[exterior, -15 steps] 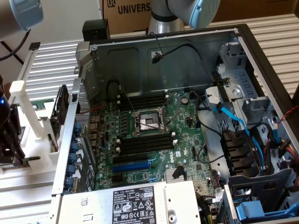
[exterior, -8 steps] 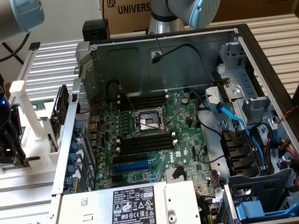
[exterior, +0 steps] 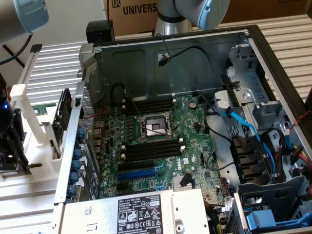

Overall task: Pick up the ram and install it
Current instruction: 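Pick up the ram and move it above insertion slot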

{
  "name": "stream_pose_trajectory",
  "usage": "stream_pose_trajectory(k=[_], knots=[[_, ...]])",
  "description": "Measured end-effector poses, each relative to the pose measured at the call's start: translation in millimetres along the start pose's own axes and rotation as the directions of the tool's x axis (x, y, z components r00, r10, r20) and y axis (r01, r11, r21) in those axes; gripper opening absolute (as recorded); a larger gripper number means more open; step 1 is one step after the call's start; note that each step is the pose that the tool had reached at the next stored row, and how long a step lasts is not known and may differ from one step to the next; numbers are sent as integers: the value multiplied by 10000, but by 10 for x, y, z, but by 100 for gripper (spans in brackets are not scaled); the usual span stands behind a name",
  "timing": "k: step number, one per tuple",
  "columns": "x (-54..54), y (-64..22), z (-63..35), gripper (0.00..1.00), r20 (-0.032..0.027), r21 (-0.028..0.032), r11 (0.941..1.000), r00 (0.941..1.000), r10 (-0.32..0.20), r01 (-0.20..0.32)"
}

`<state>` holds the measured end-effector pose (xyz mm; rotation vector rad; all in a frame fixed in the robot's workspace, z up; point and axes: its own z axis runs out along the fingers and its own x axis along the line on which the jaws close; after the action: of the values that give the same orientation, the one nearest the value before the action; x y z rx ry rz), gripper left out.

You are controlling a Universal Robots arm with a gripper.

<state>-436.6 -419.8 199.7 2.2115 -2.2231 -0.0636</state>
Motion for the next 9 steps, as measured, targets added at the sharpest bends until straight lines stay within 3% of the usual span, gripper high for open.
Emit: stream_pose_trajectory(k=[1, 2, 4, 9], knots=[[0, 0, 0, 24, 0, 0, 10000, 10000, 0, 0], [0, 0, 0, 16, -1, 0, 10000, 10000, 0, 0], [0, 0, 0, 12, 0, 0, 10000, 10000, 0, 0], [0, 0, 0, 12, 0, -1, 10000, 10000, 0, 0]])
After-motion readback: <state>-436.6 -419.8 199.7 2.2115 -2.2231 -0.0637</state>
